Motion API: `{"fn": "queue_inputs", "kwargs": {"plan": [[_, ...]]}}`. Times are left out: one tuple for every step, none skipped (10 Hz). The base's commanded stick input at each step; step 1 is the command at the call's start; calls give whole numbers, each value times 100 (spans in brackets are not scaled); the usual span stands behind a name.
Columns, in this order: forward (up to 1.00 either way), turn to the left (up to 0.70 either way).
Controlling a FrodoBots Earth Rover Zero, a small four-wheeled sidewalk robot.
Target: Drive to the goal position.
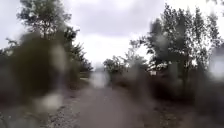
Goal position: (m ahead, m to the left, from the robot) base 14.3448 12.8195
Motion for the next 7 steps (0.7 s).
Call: {"fn": "queue_inputs", "kwargs": {"plan": [[70, 0], [70, 1], [70, 14], [70, 14], [70, 14], [70, 14], [70, 3]]}}
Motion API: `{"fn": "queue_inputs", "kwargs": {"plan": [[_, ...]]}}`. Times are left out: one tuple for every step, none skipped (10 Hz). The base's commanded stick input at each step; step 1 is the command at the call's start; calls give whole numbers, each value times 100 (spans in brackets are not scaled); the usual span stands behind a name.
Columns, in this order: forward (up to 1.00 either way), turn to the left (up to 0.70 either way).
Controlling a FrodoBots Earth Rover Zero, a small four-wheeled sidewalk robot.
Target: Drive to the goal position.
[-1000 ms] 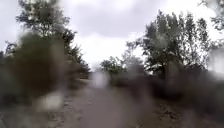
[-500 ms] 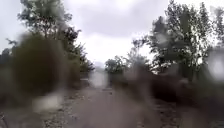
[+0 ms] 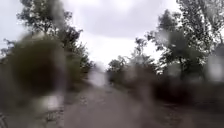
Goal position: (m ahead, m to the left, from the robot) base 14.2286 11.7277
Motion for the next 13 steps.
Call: {"fn": "queue_inputs", "kwargs": {"plan": [[70, 0], [70, 0], [70, 0], [70, 0], [70, 0], [70, 0], [70, 0], [70, 0], [70, 0], [70, 0], [70, 0], [70, 0], [70, 0]]}}
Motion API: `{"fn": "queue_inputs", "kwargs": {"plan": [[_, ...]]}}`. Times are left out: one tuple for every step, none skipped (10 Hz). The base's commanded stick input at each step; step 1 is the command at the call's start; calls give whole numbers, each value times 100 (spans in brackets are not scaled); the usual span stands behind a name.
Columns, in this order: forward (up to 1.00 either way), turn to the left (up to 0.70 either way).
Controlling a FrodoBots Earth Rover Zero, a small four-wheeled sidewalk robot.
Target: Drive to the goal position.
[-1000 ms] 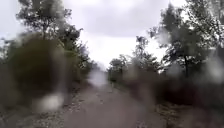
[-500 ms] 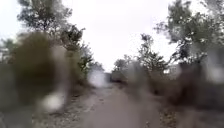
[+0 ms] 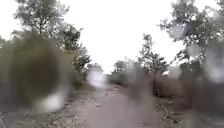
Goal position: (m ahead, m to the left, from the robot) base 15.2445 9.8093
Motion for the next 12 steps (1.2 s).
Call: {"fn": "queue_inputs", "kwargs": {"plan": [[70, 0], [70, 0], [70, 0], [70, 0], [70, 0], [70, 0], [70, 0], [70, 0], [70, 0], [70, 0], [70, 0], [70, 0]]}}
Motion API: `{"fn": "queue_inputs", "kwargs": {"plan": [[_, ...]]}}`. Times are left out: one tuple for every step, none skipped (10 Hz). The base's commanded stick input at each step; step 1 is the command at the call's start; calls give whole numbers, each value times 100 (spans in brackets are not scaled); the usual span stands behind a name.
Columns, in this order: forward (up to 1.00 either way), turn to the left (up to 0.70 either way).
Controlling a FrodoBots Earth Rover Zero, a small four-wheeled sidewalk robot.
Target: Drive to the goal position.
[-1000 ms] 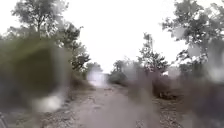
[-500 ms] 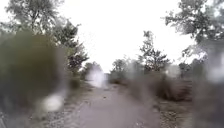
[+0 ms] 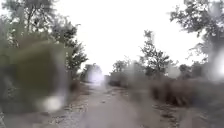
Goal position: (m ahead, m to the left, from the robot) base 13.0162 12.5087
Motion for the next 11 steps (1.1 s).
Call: {"fn": "queue_inputs", "kwargs": {"plan": [[70, 0], [70, 0], [70, 0], [70, 0], [70, 0], [70, 0], [70, 0], [70, 0], [70, 0], [70, 0], [70, 0]]}}
